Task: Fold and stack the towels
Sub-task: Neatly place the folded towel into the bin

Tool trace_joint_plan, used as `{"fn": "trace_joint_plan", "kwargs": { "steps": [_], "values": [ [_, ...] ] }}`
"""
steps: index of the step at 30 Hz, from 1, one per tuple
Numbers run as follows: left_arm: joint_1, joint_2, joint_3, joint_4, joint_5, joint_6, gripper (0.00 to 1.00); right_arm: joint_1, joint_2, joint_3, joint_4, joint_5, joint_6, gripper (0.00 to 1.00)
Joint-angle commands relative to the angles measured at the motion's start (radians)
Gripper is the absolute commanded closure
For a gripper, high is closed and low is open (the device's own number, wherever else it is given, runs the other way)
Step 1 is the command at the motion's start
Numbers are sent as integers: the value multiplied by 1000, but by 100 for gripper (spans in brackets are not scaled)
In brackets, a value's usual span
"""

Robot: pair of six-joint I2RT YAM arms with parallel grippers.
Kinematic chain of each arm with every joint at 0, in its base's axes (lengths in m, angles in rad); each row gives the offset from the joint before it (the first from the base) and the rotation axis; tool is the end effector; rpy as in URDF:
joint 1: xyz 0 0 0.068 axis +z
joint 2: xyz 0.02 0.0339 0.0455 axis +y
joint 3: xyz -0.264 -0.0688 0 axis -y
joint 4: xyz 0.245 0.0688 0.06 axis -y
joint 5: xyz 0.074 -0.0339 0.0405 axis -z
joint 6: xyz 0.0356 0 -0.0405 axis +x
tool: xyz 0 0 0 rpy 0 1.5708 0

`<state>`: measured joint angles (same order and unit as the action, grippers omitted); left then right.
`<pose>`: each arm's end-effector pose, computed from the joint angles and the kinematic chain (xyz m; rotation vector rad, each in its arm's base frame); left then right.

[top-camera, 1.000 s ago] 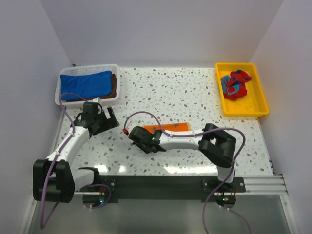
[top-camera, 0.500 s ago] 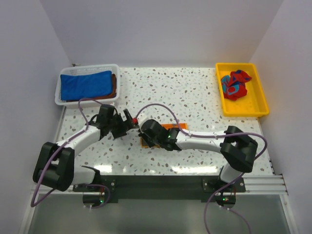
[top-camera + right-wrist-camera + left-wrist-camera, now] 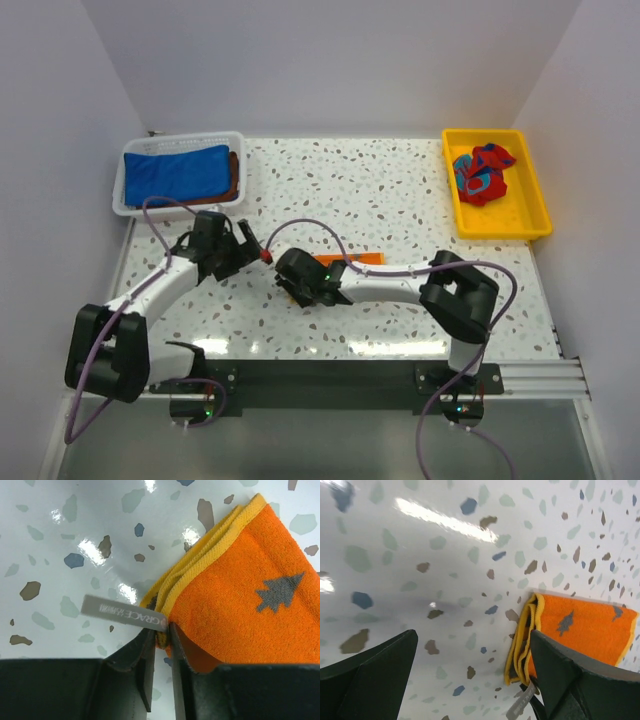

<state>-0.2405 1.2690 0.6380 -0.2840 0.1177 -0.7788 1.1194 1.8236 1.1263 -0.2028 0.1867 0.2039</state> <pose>0.2335 -0.0616 0.1828 -0.6334 2.4898 -0.5584 0.1718 0.3392 0.1724 -1.0235 2.2606 0.3479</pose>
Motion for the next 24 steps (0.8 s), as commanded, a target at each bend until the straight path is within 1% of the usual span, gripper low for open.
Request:
{"fn": "trace_joint_plan", "kwargs": {
  "steps": [1, 2, 3, 4, 5, 6, 9, 13, 16, 24],
  "values": [
    [82, -62, 61, -86, -89, 110, 0, 11, 31, 90, -108, 2, 6, 77],
    [105, -69, 72, -108, -87, 128, 0, 13, 39, 117, -127, 8, 11, 75],
    [125, -79, 77, -119, -93, 165, 0, 14, 46, 131, -145, 16, 15, 69],
    [151, -98, 83, -132, -104, 182, 0, 17, 63, 147, -185, 19, 28, 65],
    [159, -108, 97, -156, -115, 199, 0, 17, 72, 179, -205, 19, 34, 62],
    [162, -115, 104, -165, -148, 225, 0, 17, 81, 191, -222, 19, 41, 57],
    [165, -141, 118, -179, -167, 260, 0, 25, 115, 242, -276, 26, 61, 49],
    [167, -154, 103, -176, -165, 276, 0, 36, 170, 309, -348, 43, 77, 48],
    [165, -151, 88, -167, -133, 279, 0, 37, 193, 337, -375, 45, 91, 48],
    [165, -145, 63, -152, -90, 288, 0, 37, 279, 362, -415, 77, 115, 48]
  ]
}}
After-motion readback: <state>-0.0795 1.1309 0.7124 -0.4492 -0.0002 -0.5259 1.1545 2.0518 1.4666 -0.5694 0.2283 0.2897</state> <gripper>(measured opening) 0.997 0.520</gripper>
